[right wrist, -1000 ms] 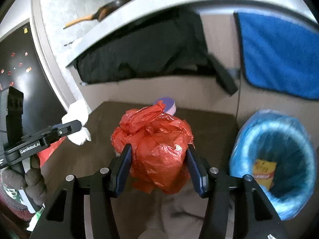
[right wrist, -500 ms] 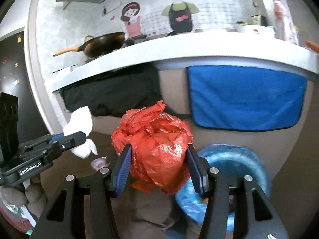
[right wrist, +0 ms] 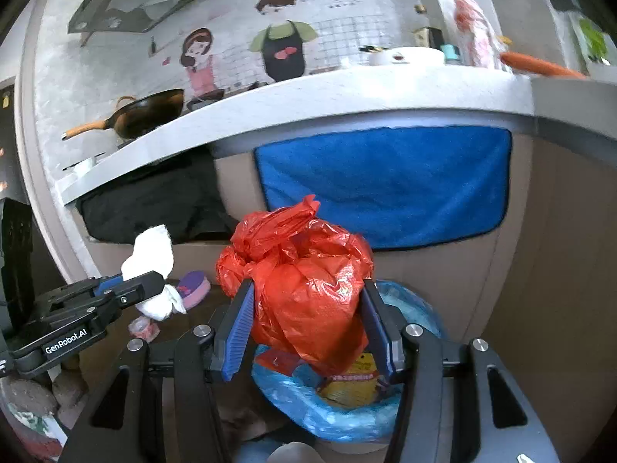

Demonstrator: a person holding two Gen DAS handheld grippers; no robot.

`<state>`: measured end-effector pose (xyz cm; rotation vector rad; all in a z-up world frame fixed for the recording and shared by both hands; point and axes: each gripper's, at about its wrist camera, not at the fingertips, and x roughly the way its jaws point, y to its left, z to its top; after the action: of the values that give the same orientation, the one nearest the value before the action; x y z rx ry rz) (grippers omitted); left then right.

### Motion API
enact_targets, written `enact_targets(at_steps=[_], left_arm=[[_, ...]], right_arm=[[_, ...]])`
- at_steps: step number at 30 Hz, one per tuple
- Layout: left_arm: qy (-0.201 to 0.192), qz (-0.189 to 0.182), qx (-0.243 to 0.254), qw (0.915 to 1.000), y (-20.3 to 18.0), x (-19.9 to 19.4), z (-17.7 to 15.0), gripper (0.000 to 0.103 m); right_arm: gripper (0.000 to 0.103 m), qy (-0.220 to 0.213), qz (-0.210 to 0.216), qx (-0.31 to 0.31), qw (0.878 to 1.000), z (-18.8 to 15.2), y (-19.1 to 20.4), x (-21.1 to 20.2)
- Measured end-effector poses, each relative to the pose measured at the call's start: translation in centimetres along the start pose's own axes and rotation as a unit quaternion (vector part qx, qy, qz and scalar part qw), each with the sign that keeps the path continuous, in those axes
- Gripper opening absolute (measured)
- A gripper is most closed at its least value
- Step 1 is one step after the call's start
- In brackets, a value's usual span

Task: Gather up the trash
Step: 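Carry the tissue and red bag over the blue bin and open both grippers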

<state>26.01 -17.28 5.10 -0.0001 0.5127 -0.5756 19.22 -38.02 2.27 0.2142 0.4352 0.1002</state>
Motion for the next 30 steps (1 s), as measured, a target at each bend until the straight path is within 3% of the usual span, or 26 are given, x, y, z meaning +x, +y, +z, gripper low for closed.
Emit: enact_targets(at_steps=[12, 28, 29, 30], left_arm=[[0.037, -0.016, -0.009, 0.9991, -1.3, 6.0, -1.2, 0.021], [0.084, -0.039, -0.042, 0.9948, 0.6, 11.7, -2.3, 0.022], [0.085, -0.052, -0.055, 0.9935, 1.0, 12.1, -2.3, 0.027], [0.085, -0.065, -0.068, 0.9920, 1.4, 12.2, -2.3, 0.043]], right_arm=[[0.050, 0.025, -0.021, 0.027, 0.999, -1.5, -4.5, 3.0], [0.050, 0.067, -0.034, 0.033, 0.997, -2.0, -5.5, 7.4], [0.051, 0.069, -0.033, 0.034, 0.996, -2.0, -5.5, 7.4], [0.055, 0.071, -0.029, 0.034, 0.996, -2.0, -5.4, 7.5]])
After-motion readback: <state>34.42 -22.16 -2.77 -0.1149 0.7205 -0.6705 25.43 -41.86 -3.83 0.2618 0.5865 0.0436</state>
